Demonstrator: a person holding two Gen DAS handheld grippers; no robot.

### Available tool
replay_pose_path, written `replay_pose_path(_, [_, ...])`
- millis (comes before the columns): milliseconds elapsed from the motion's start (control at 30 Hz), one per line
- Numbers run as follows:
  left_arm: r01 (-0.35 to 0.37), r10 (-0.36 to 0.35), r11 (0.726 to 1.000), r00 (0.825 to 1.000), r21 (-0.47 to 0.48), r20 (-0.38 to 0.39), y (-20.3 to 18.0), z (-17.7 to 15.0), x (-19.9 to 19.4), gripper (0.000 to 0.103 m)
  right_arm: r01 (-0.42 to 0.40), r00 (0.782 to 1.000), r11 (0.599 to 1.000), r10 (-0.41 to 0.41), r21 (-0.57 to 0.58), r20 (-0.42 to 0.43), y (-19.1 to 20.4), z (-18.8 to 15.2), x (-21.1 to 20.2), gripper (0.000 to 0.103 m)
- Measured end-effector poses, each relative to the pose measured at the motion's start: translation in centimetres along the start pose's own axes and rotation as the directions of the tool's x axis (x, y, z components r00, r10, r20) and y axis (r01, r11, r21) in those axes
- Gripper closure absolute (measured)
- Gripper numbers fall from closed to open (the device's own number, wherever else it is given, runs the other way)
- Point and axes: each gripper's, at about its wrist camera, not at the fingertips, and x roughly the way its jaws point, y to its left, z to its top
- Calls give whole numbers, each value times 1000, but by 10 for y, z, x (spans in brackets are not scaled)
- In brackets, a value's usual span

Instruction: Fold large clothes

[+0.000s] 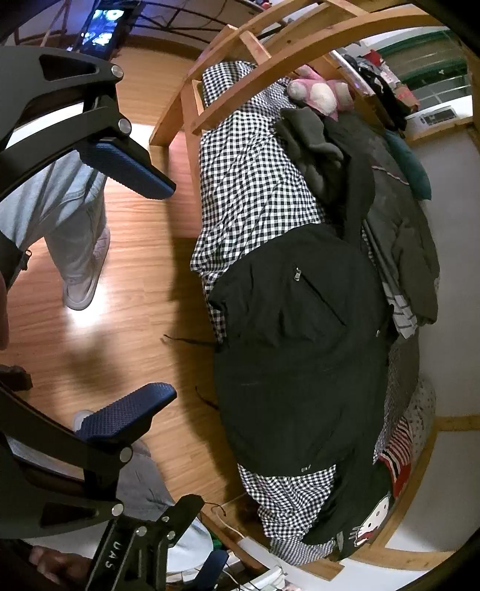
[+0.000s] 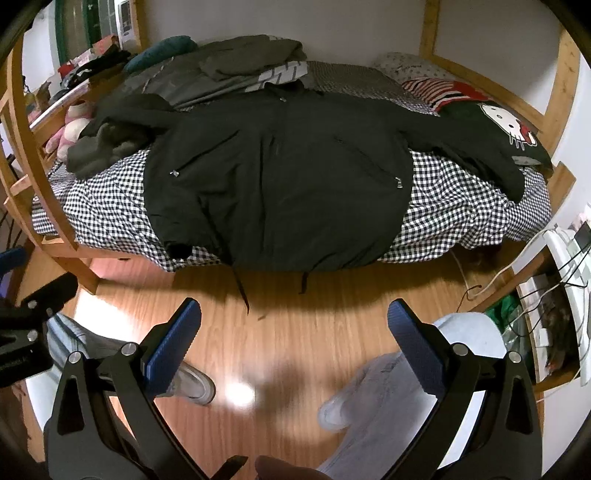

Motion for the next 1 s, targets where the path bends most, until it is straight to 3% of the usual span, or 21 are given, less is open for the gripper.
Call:
replay_pose_path(333, [33, -33, 999, 999, -35, -21, 5, 29, 41, 6, 38, 999, 999, -38, -36, -12, 1, 22, 20, 3])
replay_pose_path(533, [45, -50, 996, 997, -81, -63, 12, 49, 74, 6, 2, 1000, 999, -3, -51, -17, 10, 48, 50, 3])
replay_pose_path(1000, [-29, 13, 975, 997, -222, -77, 49, 118, 148, 6, -77, 996, 984, 70, -160, -53, 29, 129, 129, 3])
